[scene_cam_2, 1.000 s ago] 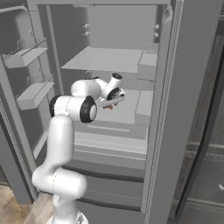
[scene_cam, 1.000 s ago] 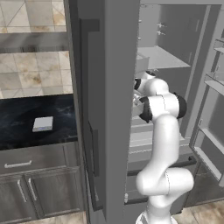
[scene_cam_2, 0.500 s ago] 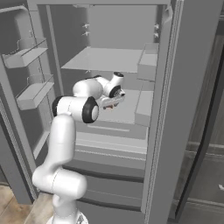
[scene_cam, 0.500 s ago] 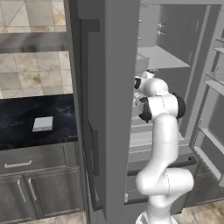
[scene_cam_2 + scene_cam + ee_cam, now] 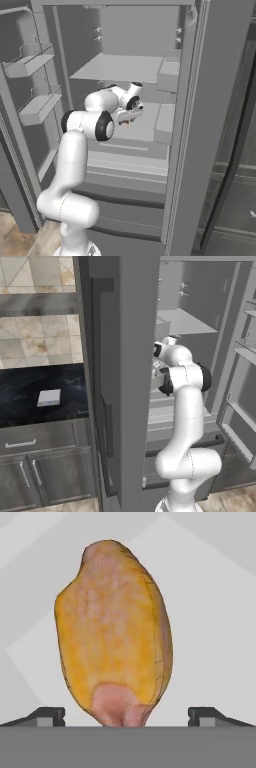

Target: Take the chicken drumstick from the fridge and place it on the digital scale on the counter by the fridge. Wait a few seconds for a reading, then move it to the plate on the dining counter.

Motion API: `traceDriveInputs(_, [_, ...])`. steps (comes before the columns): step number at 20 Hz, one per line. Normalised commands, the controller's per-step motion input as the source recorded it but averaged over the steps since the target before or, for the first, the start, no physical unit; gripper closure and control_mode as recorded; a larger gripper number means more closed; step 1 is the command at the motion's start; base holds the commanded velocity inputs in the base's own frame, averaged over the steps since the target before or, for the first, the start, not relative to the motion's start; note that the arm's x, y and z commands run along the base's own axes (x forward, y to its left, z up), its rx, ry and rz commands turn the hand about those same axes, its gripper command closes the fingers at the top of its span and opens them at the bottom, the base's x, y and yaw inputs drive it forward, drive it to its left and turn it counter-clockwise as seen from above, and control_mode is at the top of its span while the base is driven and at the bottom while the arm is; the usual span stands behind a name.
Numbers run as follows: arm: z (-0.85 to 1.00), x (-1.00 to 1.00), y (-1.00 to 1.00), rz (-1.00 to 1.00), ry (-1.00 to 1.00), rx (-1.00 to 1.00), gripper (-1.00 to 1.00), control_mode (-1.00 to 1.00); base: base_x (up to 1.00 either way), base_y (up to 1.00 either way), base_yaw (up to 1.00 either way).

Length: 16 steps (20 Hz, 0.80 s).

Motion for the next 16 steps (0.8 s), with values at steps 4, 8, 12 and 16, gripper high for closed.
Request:
traceDriveInputs(4, [-0.18,-0.3,0.05,0.03,-0.15,0.0,-1.0,-1.0,0.0,0.0,0.0])
traceDriveInputs(8, [-0.09,-0.05,0.16,0.0,-0.16,0.0,-1.0,-1.0,0.0,0.0,0.0])
traceDriveInputs(12, [-0.08,0.02,0.23,0.0,-0.13,0.0,-1.0,-1.0,0.0,0.0,0.0])
traceDriveInputs(16, [-0.03,0.32,0.15,0.0,-0.01,-0.02,-1.0,-1.0,0.0,0.0,0.0])
